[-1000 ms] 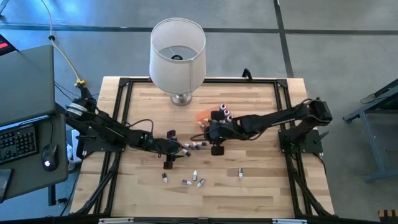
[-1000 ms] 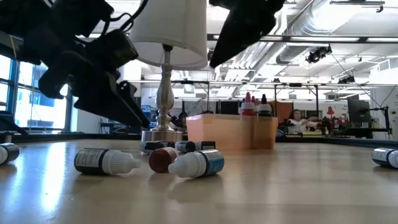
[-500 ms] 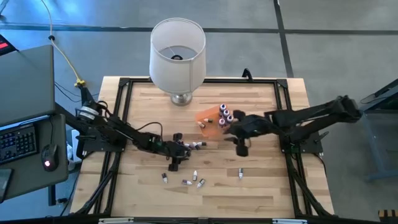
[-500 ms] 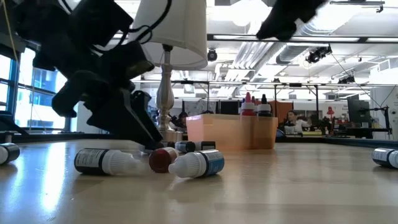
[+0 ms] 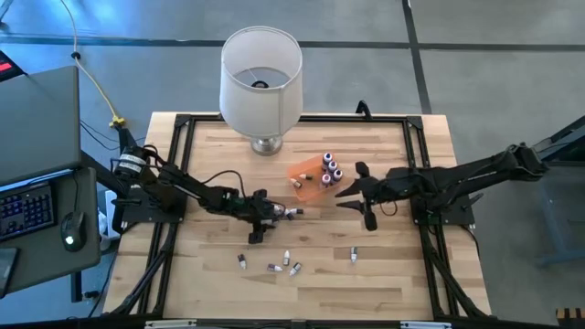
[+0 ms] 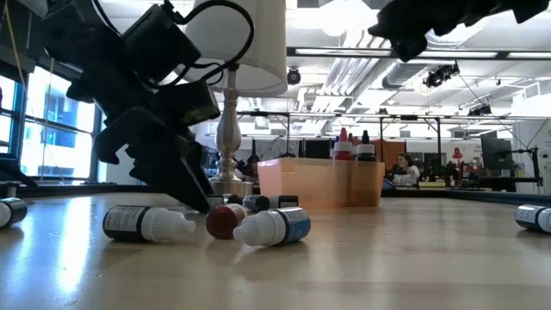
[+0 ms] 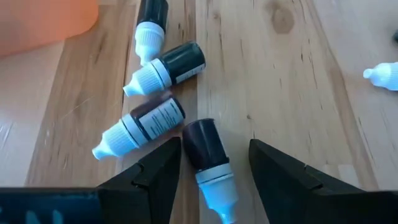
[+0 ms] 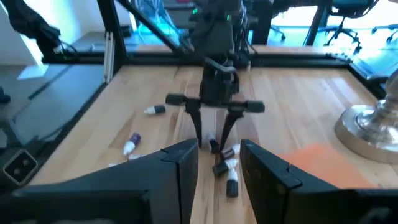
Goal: Pick & Place food coloring
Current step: Put the bottom small red food coloring bottle into the orange bin, then put the small red food coloring bottle into the orange bin
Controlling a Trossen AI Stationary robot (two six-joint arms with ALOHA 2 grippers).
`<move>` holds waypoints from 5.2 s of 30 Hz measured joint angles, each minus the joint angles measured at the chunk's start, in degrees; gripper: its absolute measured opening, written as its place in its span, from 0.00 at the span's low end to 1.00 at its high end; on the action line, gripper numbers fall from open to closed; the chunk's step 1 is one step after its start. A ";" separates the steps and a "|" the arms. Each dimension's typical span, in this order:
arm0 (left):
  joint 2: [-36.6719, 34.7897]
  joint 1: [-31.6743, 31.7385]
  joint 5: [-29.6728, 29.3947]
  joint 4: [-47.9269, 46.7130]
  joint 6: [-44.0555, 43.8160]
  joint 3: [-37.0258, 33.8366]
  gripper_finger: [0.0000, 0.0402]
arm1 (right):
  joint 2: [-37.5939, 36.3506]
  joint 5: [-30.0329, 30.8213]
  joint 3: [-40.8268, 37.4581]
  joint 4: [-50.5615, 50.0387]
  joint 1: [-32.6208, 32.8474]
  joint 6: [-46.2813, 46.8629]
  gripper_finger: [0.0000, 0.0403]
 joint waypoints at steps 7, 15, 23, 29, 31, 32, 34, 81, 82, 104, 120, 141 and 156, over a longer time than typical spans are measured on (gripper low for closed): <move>0.00 -0.09 -0.20 -0.38 0.00 0.00 0.38 | -0.45 0.00 0.00 1.36 0.00 0.37 0.28; 0.00 -0.07 -1.38 -0.31 -0.20 -0.04 0.23 | -0.43 0.00 0.00 1.52 0.00 0.42 0.28; -0.95 -0.09 -1.56 2.29 1.11 3.78 0.20 | -0.43 0.02 0.00 2.11 0.00 0.44 0.28; -0.96 1.10 -8.60 -4.28 11.00 15.02 0.20 | -0.41 1.27 0.00 2.44 0.01 0.62 0.28; -0.96 2.83 -11.28 -9.63 12.10 19.44 0.21 | -0.41 2.68 0.00 2.42 0.01 1.40 0.28; -0.96 4.03 -12.00 -12.03 12.08 21.54 0.22 | -0.41 3.15 0.00 2.41 0.02 1.84 0.28; -0.65 6.51 -12.61 -15.59 11.25 24.63 0.23 | -0.41 3.48 0.00 2.31 0.00 2.33 0.28; 3.80 17.87 6.23 -59.40 13.25 47.29 0.45 | -0.39 3.45 0.00 -0.80 0.01 2.38 0.28; 2.25 17.87 7.41 -61.59 13.30 47.69 0.45 | -0.39 3.45 0.00 -0.77 0.02 2.38 0.28; -24.35 2.51 4.45 -6.29 5.81 -3.18 0.45 | -0.39 3.45 0.00 -1.59 0.04 4.00 0.28; -12.36 2.51 -3.94 -0.55 -1.88 -6.16 0.45 | -0.39 3.45 0.00 -3.01 0.04 3.96 0.28; -10.21 2.51 -3.70 6.95 -1.74 -5.86 0.45 | -0.39 3.76 0.00 -3.11 0.05 3.89 0.28; 0.87 2.55 -5.21 11.39 0.27 -3.44 0.45 | -0.39 6.05 0.00 -3.11 0.06 3.87 0.28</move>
